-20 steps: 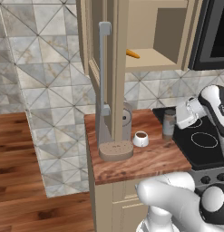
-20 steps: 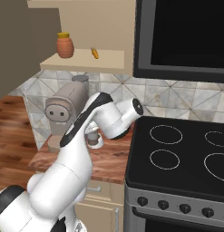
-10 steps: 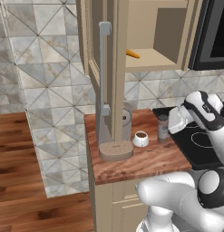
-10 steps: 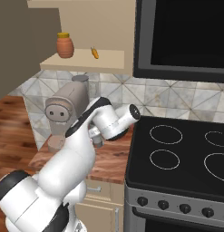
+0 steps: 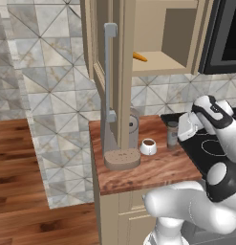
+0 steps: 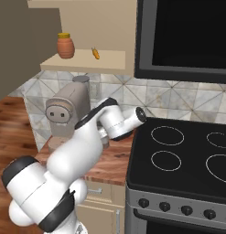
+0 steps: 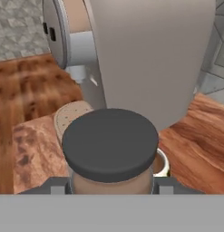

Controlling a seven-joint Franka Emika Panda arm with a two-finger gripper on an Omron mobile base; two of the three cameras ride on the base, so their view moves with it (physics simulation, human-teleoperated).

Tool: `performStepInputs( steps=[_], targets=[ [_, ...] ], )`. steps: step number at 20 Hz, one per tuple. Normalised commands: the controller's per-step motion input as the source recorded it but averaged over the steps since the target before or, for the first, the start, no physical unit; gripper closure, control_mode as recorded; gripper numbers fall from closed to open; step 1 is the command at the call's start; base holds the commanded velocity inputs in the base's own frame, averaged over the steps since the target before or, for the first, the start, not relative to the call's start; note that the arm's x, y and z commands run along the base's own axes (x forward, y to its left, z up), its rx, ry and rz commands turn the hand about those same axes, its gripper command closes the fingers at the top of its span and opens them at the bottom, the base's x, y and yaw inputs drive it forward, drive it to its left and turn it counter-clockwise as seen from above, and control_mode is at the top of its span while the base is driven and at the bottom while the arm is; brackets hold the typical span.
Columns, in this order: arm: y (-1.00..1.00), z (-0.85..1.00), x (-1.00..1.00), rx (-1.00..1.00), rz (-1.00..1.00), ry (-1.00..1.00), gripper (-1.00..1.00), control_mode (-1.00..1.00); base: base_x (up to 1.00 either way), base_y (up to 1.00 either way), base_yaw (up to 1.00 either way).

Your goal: Pick the cinnamon and honey bottle from the cabinet and place them next to the mug.

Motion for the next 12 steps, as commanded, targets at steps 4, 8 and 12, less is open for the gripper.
performStepInputs(
  steps=[4,8,12],
  targets=[
    [-0.16,-0.01,0.28,0.0,0.0,-0.02,1.0,-1.0,0.0,0.0,0.0],
    [-0.04,-0.01,0.39,0.0,0.0,0.0,1.0,-1.0,0.0,0.0,0.0],
    [0.0,-0.05,0.28,0.0,0.0,0.0,1.0,-1.0,0.0,0.0,0.0]
  ],
)
